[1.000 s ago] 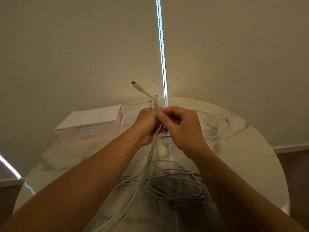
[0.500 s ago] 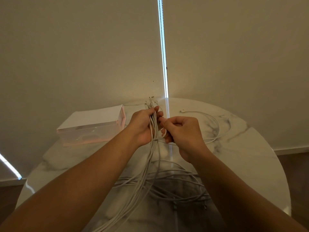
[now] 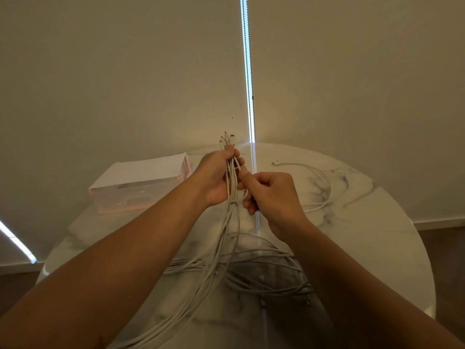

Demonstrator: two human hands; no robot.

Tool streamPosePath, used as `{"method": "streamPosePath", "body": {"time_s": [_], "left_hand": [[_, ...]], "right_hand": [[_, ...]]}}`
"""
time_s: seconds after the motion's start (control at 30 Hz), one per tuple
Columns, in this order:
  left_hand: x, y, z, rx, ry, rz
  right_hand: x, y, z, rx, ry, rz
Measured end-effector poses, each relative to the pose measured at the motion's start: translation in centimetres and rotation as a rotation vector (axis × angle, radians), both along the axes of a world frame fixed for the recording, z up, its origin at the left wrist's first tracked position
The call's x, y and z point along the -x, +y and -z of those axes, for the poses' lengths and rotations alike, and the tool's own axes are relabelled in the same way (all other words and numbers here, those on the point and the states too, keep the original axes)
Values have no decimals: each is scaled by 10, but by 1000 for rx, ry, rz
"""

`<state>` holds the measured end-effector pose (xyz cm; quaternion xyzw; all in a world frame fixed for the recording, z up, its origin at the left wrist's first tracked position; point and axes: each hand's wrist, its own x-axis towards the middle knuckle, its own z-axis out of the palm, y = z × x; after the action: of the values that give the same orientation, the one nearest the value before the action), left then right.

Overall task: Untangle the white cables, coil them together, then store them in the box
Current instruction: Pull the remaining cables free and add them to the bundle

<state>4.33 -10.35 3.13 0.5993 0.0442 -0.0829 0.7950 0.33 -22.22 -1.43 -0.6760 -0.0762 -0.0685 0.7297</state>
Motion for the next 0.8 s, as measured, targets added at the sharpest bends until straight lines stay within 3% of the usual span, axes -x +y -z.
{"method": "streamPosePath", "body": {"time_s": [0.1,0.17,0.23,0.3,0.4,0.53,0.63,0.8], "left_hand": [[1,0,-15,-1,-74,-45],[-2,6,-22,-34,-123,-67],[-5,16,-19,-105,-121,-33],[-4,24,-11,-171,-62,29],[-2,35,-6,-127,50,115],[-1,43,-11,83,94,128],[-2,44,-11,188,89,68],[-2,49,-11,321,130,188]], "right_hand": [[-5,-4,-3,-8,28,-27],[-21,-18,-3,137,9,81],[-40,-36,1,544,-95,175],[-53,-47,10,972,-137,61],[-57,-48,27,1293,-92,-136],[-54,-44,33,1105,-105,-184],[-54,-48,28,1099,-124,-196],[-92,-106,34,1136,75,368]]}}
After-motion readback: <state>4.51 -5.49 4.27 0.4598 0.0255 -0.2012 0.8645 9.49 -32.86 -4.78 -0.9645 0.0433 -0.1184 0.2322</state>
